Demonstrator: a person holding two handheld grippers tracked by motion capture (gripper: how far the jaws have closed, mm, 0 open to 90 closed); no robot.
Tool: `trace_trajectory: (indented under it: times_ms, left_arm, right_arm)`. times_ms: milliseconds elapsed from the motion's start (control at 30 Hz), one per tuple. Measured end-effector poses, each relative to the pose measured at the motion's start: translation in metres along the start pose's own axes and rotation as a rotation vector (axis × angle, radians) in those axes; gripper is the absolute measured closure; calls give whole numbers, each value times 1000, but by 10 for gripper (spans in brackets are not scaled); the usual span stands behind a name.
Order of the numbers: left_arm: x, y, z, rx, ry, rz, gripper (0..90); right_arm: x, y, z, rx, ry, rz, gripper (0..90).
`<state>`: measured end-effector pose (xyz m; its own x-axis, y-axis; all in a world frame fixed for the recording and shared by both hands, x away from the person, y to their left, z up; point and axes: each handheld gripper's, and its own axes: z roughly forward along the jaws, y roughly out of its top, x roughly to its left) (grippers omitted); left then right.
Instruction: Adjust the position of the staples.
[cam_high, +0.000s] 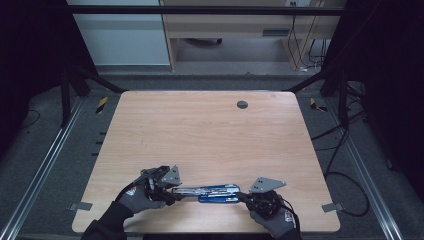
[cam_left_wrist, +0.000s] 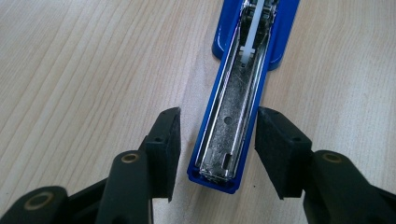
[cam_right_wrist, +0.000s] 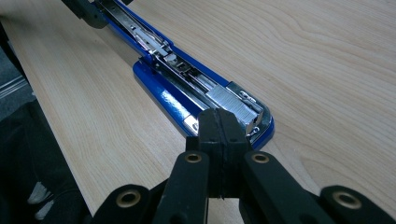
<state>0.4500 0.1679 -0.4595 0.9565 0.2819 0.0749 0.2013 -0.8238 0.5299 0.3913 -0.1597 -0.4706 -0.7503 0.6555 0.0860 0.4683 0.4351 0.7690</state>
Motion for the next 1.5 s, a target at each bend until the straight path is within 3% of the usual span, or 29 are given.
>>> trace_trajectory:
  times_ms: [933, 1500]
  left_arm:
    - [0, 0, 9, 16, -23, 7, 553]
    - [1, 1, 9, 25, -26, 16, 560]
  right_arm:
    - [5, -2, 11, 38, 25, -25, 900]
    - [1, -4, 15, 55, -1, -18, 900]
